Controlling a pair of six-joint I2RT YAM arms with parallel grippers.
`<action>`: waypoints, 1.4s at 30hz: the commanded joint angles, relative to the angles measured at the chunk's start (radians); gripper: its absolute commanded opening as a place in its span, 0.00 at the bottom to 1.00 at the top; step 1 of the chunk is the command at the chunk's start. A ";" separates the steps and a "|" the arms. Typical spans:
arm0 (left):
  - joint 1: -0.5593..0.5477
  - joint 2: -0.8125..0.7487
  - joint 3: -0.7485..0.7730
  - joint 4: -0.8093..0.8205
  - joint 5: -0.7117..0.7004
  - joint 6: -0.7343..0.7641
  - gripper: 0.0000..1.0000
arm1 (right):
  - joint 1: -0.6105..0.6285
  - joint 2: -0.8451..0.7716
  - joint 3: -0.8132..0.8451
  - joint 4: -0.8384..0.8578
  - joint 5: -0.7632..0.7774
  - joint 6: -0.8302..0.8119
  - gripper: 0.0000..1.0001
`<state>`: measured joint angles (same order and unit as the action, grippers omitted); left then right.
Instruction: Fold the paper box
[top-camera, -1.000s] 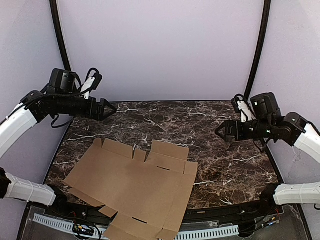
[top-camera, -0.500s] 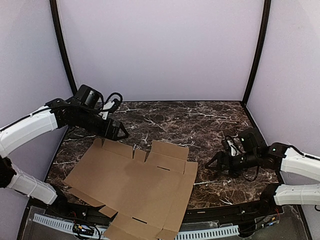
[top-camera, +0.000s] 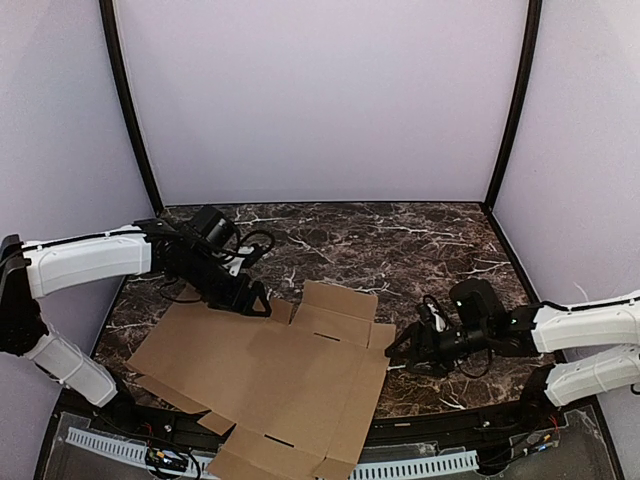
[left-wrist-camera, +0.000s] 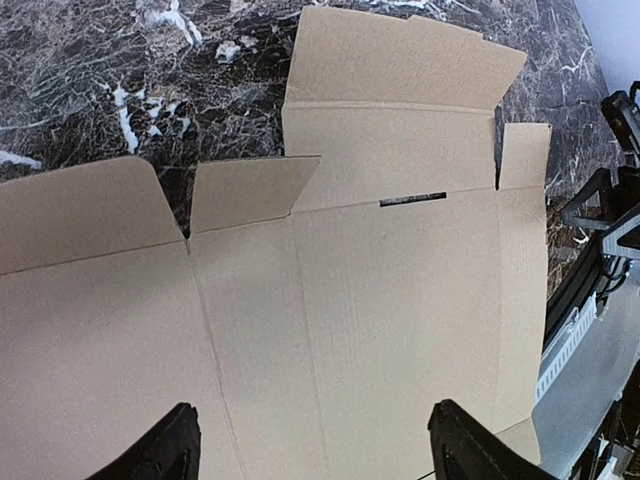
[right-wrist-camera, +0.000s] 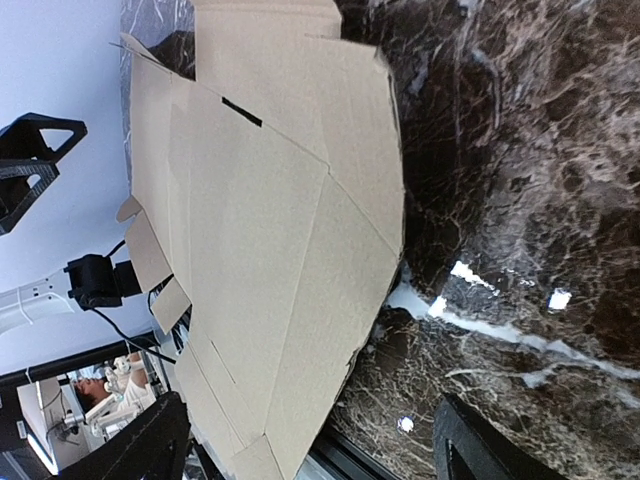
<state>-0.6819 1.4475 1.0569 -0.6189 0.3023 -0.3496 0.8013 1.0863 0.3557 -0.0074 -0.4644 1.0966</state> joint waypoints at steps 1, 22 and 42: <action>-0.012 -0.003 -0.028 0.006 0.013 -0.023 0.77 | 0.046 0.098 -0.021 0.214 -0.031 0.057 0.80; -0.028 -0.037 -0.062 -0.037 0.007 -0.043 0.72 | 0.121 0.422 0.046 0.468 -0.084 0.051 0.25; -0.028 -0.039 0.115 -0.138 -0.101 0.030 0.71 | -0.189 0.142 0.292 -0.147 -0.013 -0.334 0.00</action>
<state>-0.7052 1.4395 1.1332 -0.7017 0.2436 -0.3500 0.7006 1.2530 0.5636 0.0048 -0.4568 0.9173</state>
